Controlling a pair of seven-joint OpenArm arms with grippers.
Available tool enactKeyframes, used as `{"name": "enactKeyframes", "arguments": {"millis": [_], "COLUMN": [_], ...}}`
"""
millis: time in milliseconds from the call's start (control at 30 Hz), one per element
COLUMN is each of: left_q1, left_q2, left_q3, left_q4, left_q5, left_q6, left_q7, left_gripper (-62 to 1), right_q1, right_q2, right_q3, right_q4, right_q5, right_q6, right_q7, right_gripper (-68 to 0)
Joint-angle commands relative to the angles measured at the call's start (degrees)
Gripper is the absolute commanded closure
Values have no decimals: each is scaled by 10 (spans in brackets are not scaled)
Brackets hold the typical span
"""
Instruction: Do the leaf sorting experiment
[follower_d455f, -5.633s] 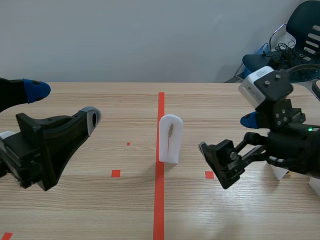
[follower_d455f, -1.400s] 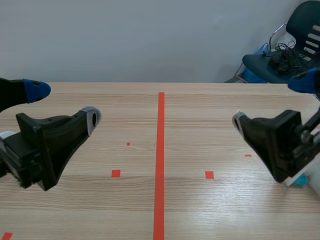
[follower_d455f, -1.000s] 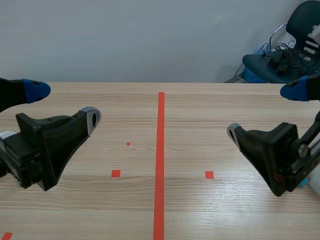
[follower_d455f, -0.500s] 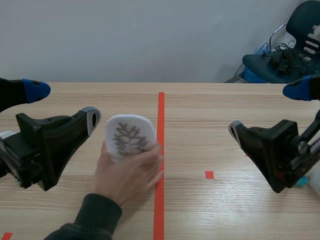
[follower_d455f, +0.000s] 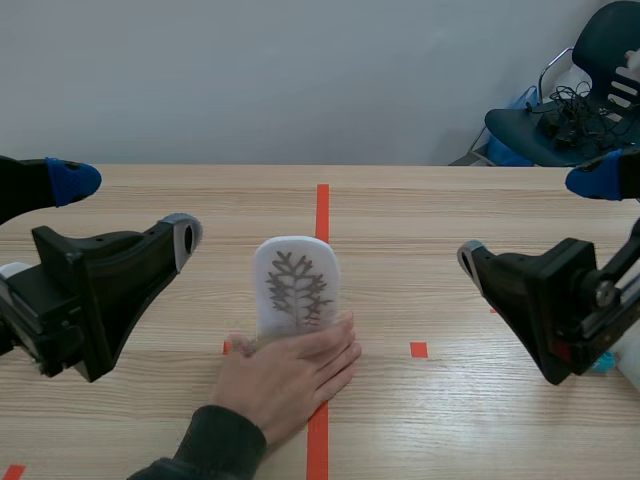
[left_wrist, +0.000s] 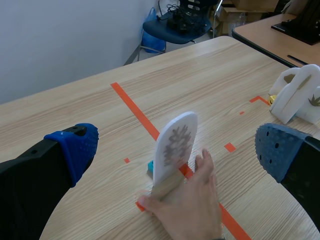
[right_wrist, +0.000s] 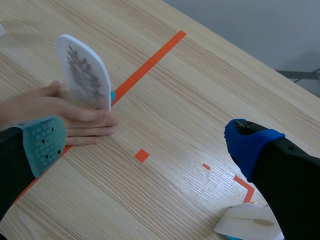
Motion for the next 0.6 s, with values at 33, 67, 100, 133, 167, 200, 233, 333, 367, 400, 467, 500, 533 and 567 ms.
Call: {"name": "enactKeyframes", "arguments": {"millis": [33,67,100,133,167,200,233,333,367,400,467,500,533,567], "left_q1": [0,0,0,-2,-4,-10,-16,-48,-62,-76,-108,-126,-146,-165], "left_q2": [0,0,0,0,0,0,0,0,0,0,0,0,0,0], "left_q3": [-3,-2,-2,0,3,7,13,38,48,61,89,105,123,142], "left_q4": [1,1,1,1,0,-2,-6,-44,-64,-87,-135,-160,-183,-206], "left_q5": [-4,-4,-4,-4,-3,5,25,79,80,80,80,80,80,84], "left_q6": [-1,-1,-1,-2,-2,-1,-2,-8,-10,-12,-26,-34,-43,-46], "left_q7": [-8,-8,-8,-8,-8,-7,-5,-8,-9,-12,-23,-24,-26,-37], "left_gripper": [-623,-623,-623,-623,-623,-623,-623,-623,-623,-623,-623,-623,-623,-623], "right_q1": [7,7,7,7,7,7,7,7,7,7,7,7,7,7], "right_q2": [1,1,1,1,1,1,1,1,1,1,1,1,1,1], "right_q3": [6,6,6,6,6,6,6,6,6,6,6,6,6,6], "right_q4": [-1,-1,-1,-1,-1,-1,-1,-1,-1,-1,-1,-1,-1,-1], "right_q5": [4,4,4,4,4,4,4,4,3,1,-2,-3,-3,-3], "right_q6": [-2,-2,-2,-2,-2,-2,-2,-2,-2,-2,-2,-2,-2,-2], "right_q7": [6,6,4,4,4,4,4,2,2,2,2,2,2,2], "right_gripper": [-679,-679,-679,-679,-679,-679,-679,-679,-679,-679,-679,-679,-679,-679]}}
